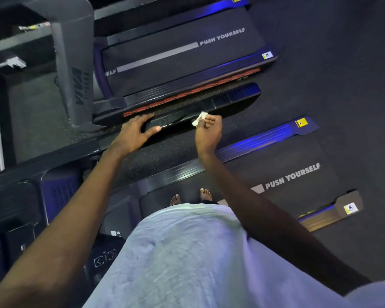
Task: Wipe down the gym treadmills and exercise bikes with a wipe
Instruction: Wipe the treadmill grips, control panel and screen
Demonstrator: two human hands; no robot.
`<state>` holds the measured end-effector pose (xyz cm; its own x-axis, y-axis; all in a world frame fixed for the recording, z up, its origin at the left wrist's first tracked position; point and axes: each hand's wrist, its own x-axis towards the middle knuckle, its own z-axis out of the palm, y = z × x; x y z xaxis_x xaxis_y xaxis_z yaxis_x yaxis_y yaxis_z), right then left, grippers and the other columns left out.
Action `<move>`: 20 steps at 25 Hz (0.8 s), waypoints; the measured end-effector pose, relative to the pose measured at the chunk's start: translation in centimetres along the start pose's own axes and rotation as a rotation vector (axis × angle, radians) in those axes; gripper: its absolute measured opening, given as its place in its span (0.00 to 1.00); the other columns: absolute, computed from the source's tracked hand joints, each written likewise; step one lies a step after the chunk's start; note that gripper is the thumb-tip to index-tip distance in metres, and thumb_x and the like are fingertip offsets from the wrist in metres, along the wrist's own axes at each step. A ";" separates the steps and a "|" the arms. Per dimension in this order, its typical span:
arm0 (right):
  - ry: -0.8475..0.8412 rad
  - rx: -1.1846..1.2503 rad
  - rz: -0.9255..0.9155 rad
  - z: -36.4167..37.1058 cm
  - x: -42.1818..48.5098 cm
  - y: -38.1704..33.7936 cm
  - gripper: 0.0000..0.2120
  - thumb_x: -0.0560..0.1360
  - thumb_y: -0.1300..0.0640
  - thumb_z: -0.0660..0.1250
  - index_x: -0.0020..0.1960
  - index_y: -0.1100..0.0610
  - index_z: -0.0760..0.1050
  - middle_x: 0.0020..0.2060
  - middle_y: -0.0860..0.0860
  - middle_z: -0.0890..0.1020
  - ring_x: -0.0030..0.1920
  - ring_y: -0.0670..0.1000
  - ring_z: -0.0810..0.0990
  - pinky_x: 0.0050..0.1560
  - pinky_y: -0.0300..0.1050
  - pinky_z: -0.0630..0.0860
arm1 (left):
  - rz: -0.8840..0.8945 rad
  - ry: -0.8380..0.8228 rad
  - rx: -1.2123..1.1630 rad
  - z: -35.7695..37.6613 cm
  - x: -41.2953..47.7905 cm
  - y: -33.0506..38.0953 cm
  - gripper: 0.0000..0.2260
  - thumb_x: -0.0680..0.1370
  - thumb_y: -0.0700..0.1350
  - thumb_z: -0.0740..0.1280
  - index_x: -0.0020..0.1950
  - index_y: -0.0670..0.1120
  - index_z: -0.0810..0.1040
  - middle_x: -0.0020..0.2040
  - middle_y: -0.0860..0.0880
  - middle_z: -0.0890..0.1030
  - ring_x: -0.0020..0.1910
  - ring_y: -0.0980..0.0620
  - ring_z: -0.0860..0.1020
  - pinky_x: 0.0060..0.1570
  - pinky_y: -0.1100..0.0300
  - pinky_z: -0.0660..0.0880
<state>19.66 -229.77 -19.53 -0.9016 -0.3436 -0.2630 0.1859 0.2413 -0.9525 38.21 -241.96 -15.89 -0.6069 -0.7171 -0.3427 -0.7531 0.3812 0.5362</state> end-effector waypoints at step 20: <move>-0.481 -1.036 -0.785 -1.2 0.7 -1.1 0.28 0.80 0.50 0.54 0.76 0.62 0.61 0.76 0.58 0.63 0.77 0.58 0.58 0.75 0.56 0.54 | 0.061 0.128 -0.056 0.4 -1.3 -1.5 0.27 0.78 0.61 0.65 0.73 0.50 0.71 0.70 0.44 0.74 0.69 0.43 0.71 0.70 0.41 0.65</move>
<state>18.37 -229.22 -18.45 -0.3732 -0.9261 0.0549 -0.8646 0.3257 -0.3827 40.02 -241.34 -16.51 -0.6111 -0.7635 -0.2089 -0.6984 0.3959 0.5962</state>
